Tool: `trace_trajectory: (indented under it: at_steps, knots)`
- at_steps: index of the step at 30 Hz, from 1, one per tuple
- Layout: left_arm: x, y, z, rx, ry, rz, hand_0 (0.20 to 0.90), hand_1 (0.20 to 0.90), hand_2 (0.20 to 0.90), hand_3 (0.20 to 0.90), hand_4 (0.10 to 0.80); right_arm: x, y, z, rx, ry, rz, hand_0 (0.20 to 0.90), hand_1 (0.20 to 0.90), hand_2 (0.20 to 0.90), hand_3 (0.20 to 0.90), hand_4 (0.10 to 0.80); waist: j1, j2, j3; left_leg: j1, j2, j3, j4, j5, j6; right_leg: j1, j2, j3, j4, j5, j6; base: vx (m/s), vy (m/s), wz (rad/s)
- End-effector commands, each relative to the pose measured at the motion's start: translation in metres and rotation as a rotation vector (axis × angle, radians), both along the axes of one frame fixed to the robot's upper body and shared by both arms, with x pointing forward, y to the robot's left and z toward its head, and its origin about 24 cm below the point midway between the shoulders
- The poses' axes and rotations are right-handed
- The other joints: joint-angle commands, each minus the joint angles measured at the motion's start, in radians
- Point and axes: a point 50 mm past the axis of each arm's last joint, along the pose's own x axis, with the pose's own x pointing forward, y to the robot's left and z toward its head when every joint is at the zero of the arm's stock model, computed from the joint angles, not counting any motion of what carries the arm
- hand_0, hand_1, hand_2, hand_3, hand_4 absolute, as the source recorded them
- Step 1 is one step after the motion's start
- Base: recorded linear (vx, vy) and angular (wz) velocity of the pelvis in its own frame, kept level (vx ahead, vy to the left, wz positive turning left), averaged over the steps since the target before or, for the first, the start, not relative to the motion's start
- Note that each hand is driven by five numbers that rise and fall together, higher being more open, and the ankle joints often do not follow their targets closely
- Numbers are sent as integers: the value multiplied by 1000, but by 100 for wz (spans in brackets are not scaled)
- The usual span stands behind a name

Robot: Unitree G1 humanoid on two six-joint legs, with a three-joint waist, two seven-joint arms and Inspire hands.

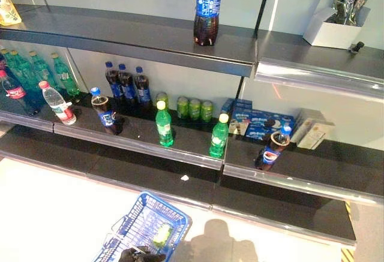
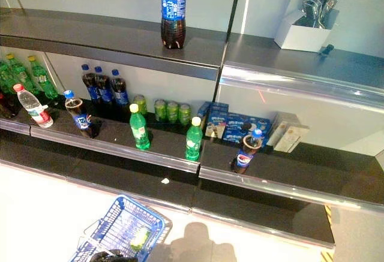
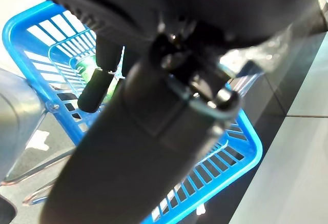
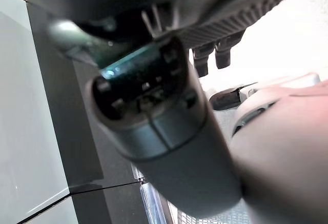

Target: Pick up the drink and place into the basket.

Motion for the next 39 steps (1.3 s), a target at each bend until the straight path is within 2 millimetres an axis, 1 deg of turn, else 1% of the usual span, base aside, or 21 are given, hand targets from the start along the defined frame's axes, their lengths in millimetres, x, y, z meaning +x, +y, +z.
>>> trace_trajectory:
  at_steps: [1,5,10,17,21,24,27,28,29,30,31,32,33,34,37,39]
  knots:
    - [21,0,6,48,-72,-99,300,300,300,200,100,-1,-12,1,-39,59,29,900,900,900,900,800,43,22,26,19,79,50,5,-16,-34,-38,-74,30,-2,72,64,0,0,0]
    - [23,3,7,37,-95,-60,300,300,300,200,100,-4,-13,1,-36,71,15,900,900,900,900,800,45,21,28,19,80,50,5,-17,-33,-38,-75,29,-2,72,64,0,0,0]
    - [22,3,7,35,-106,-59,300,300,300,200,100,-10,-13,0,-46,100,12,900,900,900,900,800,46,19,32,20,79,48,5,-17,-33,-38,-73,29,-2,72,64,0,0,0]
    - [21,3,7,35,-100,-64,300,300,300,200,100,-12,-17,1,-78,120,-3,900,900,900,900,800,44,18,33,22,80,47,5,-19,-32,-37,-71,34,-2,71,64,0,0,0]
    - [21,4,7,35,-97,-63,300,300,300,200,100,-15,-26,3,-190,147,-17,900,900,900,900,800,40,18,30,23,82,51,5,-18,-32,-38,-70,39,-2,71,64,0,0,0]
    - [21,6,7,36,-94,-56,300,300,300,200,100,-10,-37,7,-300,108,-59,900,900,900,900,800,36,17,30,24,84,56,5,-18,-34,-39,-69,43,-2,73,67,0,0,0]
    - [23,8,8,41,-97,-54,300,300,300,200,100,4,-46,13,-353,18,-57,900,900,900,900,800,34,14,34,25,84,59,5,-18,-34,-41,-68,46,-2,76,68,0,0,0]
    - [23,8,8,41,-97,-54,300,300,300,200,100,4,-46,13,-353,18,-57,900,900,900,900,800,34,14,34,25,84,59,5,-18,-34,-41,-68,46,-2,76,68,0,0,0]
    - [24,9,9,43,-98,-54,300,300,300,200,100,11,-49,15,-374,-24,-45,900,900,900,900,800,34,13,35,25,85,59,5,-19,-34,-42,-68,47,-2,77,69,0,0,0]
    - [25,10,9,47,-102,-58,300,300,300,200,100,30,-54,22,-405,-131,-26,900,900,900,900,800,35,10,38,24,85,59,5,-19,-33,-43,-69,46,-2,77,69,-21,-31,-2]
    - [25,11,10,49,-103,-63,300,300,300,200,100,42,-55,26,-412,-206,-19,900,900,900,900,800,37,8,38,23,86,59,5,-19,-33,-44,-69,46,-2,77,70,0,0,0]
    - [26,11,10,50,-103,-65,300,300,300,200,100,45,-56,27,-409,-222,-21,900,900,900,900,800,38,8,38,23,86,58,5,-19,-33,-44,-70,45,-2,77,70,0,0,0]
    - [26,12,10,51,-103,-71,300,300,300,200,100,55,-57,31,-400,-280,-28,900,900,900,900,800,41,6,39,22,86,56,5,-19,-32,-44,-71,43,-2,78,70,0,0,0]
    - [25,12,10,53,-102,-81,300,300,300,200,100,73,-56,39,-388,-391,-33,900,900,900,900,800,44,5,38,21,85,53,5,-20,-31,-44,-72,40,-2,78,69,0,0,0]
    - [23,11,10,53,-101,-92,300,300,300,200,100,95,-54,51,-393,-522,3,900,900,900,900,800,49,3,36,20,83,49,5,-22,-30,-45,-73,37,-2,77,68,0,0,0]
    - [20,8,9,53,-100,-101,300,300,300,200,100,117,-48,64,-393,-644,31,900,900,900,900,800,53,2,34,20,82,44,5,-22,-30,-44,-74,33,-2,76,68,0,0,0]
